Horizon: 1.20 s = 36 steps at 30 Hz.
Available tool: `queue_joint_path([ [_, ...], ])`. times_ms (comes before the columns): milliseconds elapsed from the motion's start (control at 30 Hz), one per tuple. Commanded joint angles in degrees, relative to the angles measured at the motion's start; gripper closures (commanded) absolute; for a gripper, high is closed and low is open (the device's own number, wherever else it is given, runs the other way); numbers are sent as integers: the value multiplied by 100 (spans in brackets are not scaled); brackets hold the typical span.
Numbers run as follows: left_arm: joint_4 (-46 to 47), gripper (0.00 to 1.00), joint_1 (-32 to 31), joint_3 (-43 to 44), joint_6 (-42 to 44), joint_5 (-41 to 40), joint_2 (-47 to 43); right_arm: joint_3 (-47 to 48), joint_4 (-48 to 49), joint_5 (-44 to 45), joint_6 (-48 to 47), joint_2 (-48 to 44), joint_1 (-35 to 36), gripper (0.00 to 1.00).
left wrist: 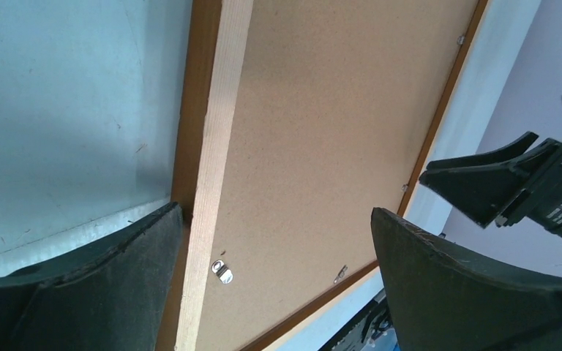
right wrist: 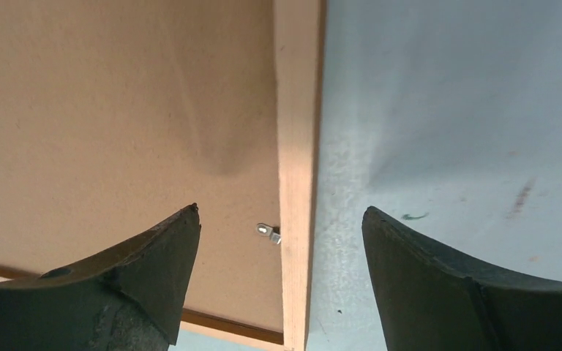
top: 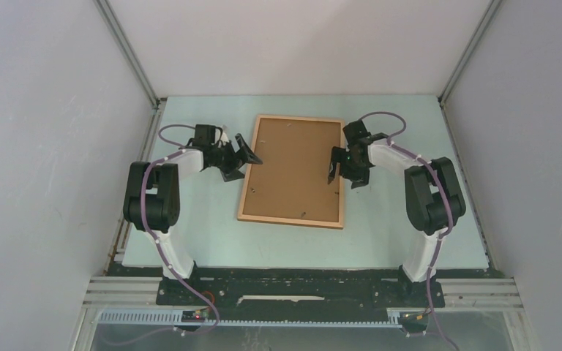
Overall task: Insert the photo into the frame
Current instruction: Adjust the photo frame at the center of the board.
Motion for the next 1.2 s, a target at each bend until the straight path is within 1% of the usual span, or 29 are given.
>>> queue_joint_path([
  [0, 16, 0, -138, -360, 19, 5, -262, -152, 354, -363, -40, -14, 265, 12],
  [100, 177, 1, -284, -657, -182, 58, -405, -152, 436, -450, -4, 84, 394, 13],
  [233, 1028, 4, -435, -1479, -846, 267, -803, -97, 714, -468, -46, 143, 483, 14],
  [333, 1362, 4, -660, -2004, -1049, 201, -1211, 89, 680, -462, -159, 319, 484, 14],
  [467, 1984, 4, -1308, -2660, -1486, 142, -1789, 250, 617, -386, -291, 467, 488, 14],
  [567, 2572, 4, -1854, -3096, -1954, -59, -2185, 303, 641, -318, -351, 522, 477, 14],
  [700, 3269, 4, -2472, -3554, -2442, -271, -2581, 665, 518, -279, -392, 719, 433, 14],
  [800, 3430, 3, -3006, -3708, -2516, -546, -2659, 1174, 357, -236, -435, 992, 431, 14],
  [967, 3464, 3, -3652, -3287, -2218, -384, -2150, 2633, -187, -169, -662, 1849, 477, 14],
  [1033, 3460, 3, -3771, -3121, -2173, -246, -1904, 3308, -540, -6, -696, 2136, 468, 13],
  [1100, 3470, 3, -3815, -3071, -2138, -64, -1843, 3963, -983, 211, -705, 2324, 441, 13],
  [1167, 3194, 2, -3814, -3098, -1905, -77, -2027, 4483, -1463, 778, -706, 2352, 432, 12],
])
